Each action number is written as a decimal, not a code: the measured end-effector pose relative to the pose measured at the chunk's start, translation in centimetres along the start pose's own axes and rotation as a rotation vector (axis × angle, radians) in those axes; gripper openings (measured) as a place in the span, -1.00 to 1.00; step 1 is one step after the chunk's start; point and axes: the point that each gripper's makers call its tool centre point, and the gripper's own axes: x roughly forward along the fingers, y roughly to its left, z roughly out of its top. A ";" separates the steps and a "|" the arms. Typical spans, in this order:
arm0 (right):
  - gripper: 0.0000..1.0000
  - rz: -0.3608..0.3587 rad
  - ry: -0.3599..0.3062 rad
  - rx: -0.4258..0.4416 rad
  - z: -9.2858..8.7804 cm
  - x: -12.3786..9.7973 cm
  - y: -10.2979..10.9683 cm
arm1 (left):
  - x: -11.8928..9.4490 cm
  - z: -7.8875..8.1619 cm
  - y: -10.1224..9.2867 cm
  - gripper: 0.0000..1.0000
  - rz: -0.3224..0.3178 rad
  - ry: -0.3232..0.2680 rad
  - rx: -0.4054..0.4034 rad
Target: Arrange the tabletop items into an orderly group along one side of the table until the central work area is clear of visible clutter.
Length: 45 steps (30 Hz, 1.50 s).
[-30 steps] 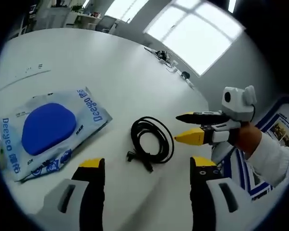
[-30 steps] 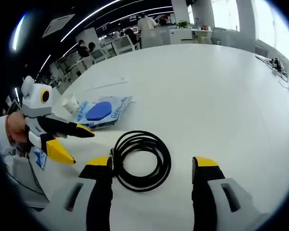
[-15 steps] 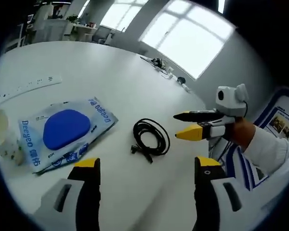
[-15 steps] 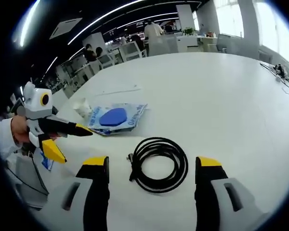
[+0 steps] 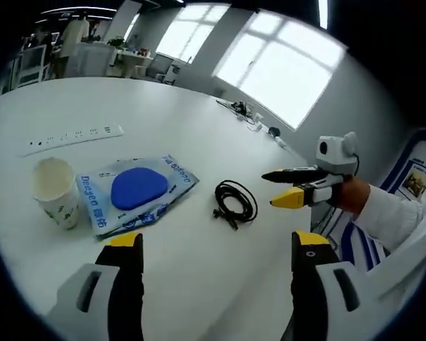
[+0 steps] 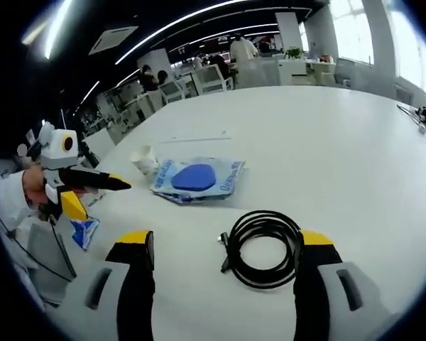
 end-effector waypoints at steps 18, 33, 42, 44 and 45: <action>0.60 0.108 -0.005 -0.051 1.3 2.0 7.2 | -9.0 -1.1 2.5 0.82 0.093 -0.087 -0.024; 0.57 0.220 0.039 -0.107 0.5 4.8 14.2 | -18.0 -4.2 5.8 0.80 0.220 -0.166 -0.101; 0.56 0.287 0.065 -0.139 0.0 6.9 19.2 | -22.4 -6.8 8.3 0.79 0.293 -0.181 -0.146; 0.56 0.302 0.072 -0.145 -0.2 7.4 20.3 | -23.2 -7.4 8.7 0.79 0.303 -0.180 -0.153; 0.56 0.309 0.078 -0.148 -0.4 7.5 20.8 | -23.6 -7.8 8.9 0.78 0.309 -0.182 -0.161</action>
